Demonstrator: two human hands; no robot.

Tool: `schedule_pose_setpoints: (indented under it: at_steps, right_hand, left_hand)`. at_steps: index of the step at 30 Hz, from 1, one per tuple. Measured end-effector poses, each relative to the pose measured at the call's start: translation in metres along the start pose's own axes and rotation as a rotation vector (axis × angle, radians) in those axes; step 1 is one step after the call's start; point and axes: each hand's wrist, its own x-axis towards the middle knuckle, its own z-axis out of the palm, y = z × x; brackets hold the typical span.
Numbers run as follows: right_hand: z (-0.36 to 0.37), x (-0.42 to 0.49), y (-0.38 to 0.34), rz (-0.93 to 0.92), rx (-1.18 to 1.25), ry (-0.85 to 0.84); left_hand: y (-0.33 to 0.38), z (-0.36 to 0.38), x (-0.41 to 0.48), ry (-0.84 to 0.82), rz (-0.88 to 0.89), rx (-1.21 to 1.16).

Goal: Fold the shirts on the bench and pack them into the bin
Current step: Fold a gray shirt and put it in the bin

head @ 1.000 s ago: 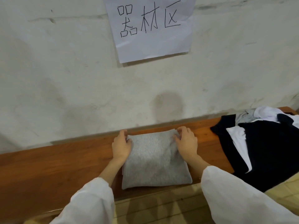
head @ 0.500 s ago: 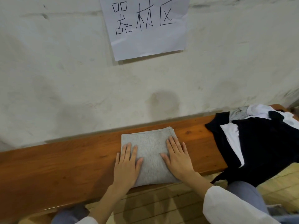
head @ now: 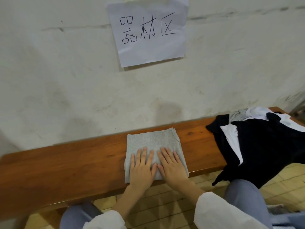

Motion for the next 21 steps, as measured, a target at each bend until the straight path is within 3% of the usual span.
schedule_pose_setpoints:
  at_steps: [4, 7, 10, 13, 17, 21]
  right_hand:
    - [-0.02, 0.006, 0.002, -0.057, 0.261, 0.003]
    - [-0.04, 0.008, 0.019, 0.085, 0.458, 0.108]
    - [-0.046, -0.001, 0.036, 0.293, 0.563, 0.195]
    - [-0.046, -0.001, 0.046, 0.45, 0.612, 0.112]
    - [-0.047, 0.0, 0.041, 0.605, 0.742, -0.087]
    - [-0.041, -0.001, 0.037, 0.671, 0.9, -0.064]
  left_hand:
    - [-0.007, -0.015, 0.004, 0.083, -0.013, -0.063]
    - [-0.029, -0.034, 0.005, 0.25, -0.259, -0.171]
    - [-0.046, -0.038, -0.002, 0.115, -0.43, -0.24]
    - [-0.054, -0.032, -0.003, -0.015, -0.475, -0.418]
    - [-0.05, -0.033, -0.003, -0.032, -0.462, -0.637]
    - [-0.045, -0.042, -0.003, -0.006, -0.515, -0.973]
